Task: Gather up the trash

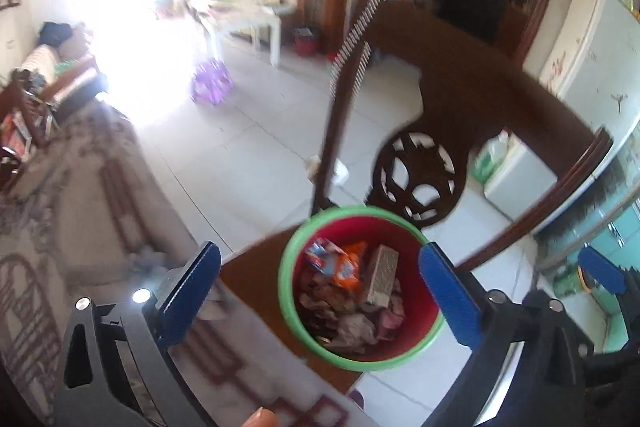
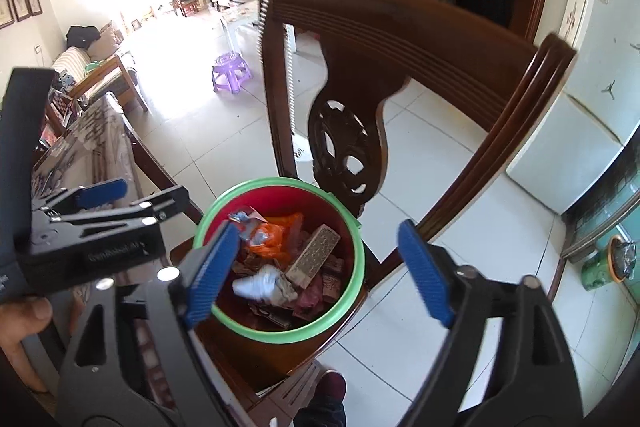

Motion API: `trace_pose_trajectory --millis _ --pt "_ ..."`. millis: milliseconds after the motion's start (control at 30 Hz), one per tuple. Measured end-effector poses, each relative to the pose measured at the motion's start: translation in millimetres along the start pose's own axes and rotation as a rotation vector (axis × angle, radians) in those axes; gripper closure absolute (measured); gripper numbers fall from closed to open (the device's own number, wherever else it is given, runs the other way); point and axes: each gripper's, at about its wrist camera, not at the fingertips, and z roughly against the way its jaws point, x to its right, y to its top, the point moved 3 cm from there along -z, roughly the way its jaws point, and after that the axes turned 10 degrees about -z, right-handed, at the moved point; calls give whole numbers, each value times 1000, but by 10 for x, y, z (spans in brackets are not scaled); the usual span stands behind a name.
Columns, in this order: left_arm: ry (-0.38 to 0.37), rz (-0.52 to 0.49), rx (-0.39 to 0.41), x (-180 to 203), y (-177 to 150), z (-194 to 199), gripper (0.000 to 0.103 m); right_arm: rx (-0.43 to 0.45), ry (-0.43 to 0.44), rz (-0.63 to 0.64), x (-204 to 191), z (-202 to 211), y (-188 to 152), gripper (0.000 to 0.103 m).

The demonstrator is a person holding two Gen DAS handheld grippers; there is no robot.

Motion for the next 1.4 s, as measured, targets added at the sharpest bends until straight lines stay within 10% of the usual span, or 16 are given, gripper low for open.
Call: trace_pose_trajectory --millis 500,633,800,1400 --pt "337 137 395 -1355 -722 2294 8 479 199 49 -1388 1545 -553 5" --pt "305 137 405 -1522 -895 2593 8 421 263 19 -1671 1696 -681 5" --pt "456 184 395 -1743 -1147 2831 8 420 236 50 -1960 1809 -834 5" --pt "347 272 292 -1937 -1373 2858 8 397 201 107 -2271 1944 -1062 5"
